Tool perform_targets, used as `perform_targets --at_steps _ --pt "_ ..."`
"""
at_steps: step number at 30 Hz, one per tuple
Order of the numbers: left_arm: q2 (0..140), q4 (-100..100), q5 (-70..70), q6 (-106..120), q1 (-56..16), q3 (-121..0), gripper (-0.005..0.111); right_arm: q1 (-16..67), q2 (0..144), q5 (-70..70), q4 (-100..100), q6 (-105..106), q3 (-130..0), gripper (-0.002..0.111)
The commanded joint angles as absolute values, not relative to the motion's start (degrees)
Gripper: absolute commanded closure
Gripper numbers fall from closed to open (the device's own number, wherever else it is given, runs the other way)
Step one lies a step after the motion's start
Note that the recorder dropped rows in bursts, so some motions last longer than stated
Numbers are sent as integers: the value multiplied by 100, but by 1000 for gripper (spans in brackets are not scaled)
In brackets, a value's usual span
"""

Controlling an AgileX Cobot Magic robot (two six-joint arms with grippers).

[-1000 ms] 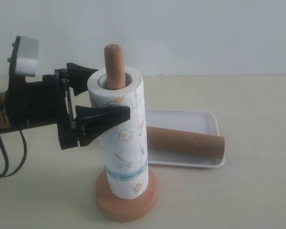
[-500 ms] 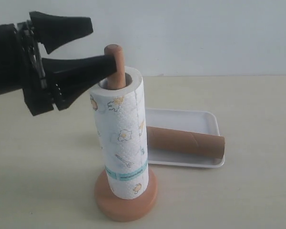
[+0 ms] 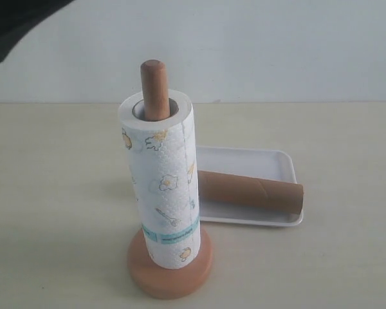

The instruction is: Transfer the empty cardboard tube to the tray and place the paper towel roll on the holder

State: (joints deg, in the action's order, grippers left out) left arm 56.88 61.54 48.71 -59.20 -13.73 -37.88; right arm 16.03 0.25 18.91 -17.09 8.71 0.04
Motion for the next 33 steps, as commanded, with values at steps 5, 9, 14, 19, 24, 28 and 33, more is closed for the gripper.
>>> perform_targets --at_steps 5,9,14,19,24,28,33 --pt "5114 6850 4817 -6531 -1389 -3739 102 1589 0 1839 -1712 891 0 108" --pt "5105 6848 4817 -6531 -1389 -3739 102 1589 0 1839 -1712 891 0 108" --pt "5105 6848 4793 -6506 -1389 -3739 102 1589 0 1839 -1712 891 0 108" --pt "5105 6848 4793 -6506 -1389 -3739 102 1589 0 1839 -1712 891 0 108" --pt "5105 6848 4793 -6506 -1389 -3739 102 1589 0 1839 -1712 891 0 108" --pt "5105 6848 4793 -6506 -1389 -3739 102 1589 0 1839 -1712 891 0 108" --pt "5105 6848 4793 -6506 -1389 -3739 102 1589 0 1839 -1712 891 0 108"
